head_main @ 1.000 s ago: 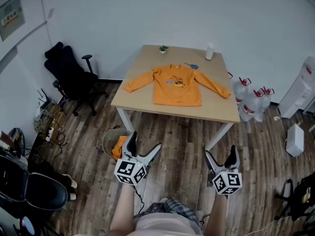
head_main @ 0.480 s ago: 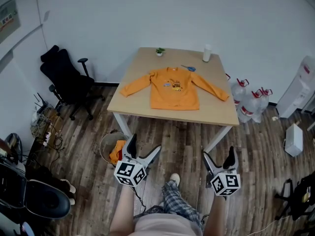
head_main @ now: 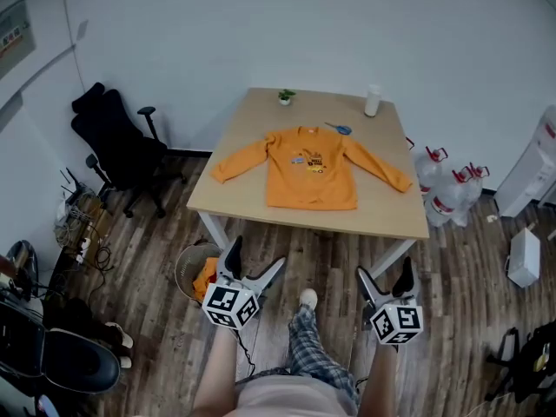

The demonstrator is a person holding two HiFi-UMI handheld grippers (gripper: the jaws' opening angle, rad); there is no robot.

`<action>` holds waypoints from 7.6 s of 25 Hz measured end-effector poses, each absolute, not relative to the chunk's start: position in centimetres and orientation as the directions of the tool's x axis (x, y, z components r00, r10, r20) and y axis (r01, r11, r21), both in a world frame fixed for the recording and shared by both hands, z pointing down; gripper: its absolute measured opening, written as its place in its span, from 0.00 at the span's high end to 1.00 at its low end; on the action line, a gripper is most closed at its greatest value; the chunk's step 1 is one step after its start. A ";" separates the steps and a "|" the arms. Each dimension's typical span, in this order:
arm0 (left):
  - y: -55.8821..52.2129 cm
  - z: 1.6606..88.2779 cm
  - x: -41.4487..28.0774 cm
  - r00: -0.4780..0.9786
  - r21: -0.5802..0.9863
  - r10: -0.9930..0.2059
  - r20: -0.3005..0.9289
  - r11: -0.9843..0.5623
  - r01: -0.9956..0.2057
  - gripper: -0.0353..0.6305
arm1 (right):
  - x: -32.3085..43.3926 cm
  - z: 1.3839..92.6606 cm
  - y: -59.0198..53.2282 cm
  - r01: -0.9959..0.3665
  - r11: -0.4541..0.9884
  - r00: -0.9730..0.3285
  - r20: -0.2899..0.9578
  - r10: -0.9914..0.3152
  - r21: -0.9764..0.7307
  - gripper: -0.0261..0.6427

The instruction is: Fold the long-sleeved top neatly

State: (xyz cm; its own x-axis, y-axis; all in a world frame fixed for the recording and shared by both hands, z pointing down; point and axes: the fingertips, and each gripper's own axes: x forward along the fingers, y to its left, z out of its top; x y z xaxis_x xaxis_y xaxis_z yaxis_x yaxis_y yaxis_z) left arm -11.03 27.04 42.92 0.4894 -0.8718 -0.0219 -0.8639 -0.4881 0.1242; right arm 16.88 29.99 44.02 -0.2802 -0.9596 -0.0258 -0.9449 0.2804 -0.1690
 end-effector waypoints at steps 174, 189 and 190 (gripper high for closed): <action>-33.9 55.0 5.5 0.464 0.174 -0.761 0.453 -0.434 -0.884 0.87 | 19.4 59.3 -25.2 -0.948 0.183 -0.285 0.439 -0.852 -0.261 0.20; -33.2 64.5 12.4 0.547 0.257 -0.581 0.603 -0.508 -0.822 0.84 | 25.4 61.1 -22.5 -0.961 0.060 -0.185 0.467 -0.865 -0.270 0.20; -33.0 64.6 12.9 0.568 0.281 -0.565 0.599 -0.515 -0.810 0.82 | 25.7 61.1 -22.4 -0.961 0.054 -0.180 0.466 -0.866 -0.271 0.20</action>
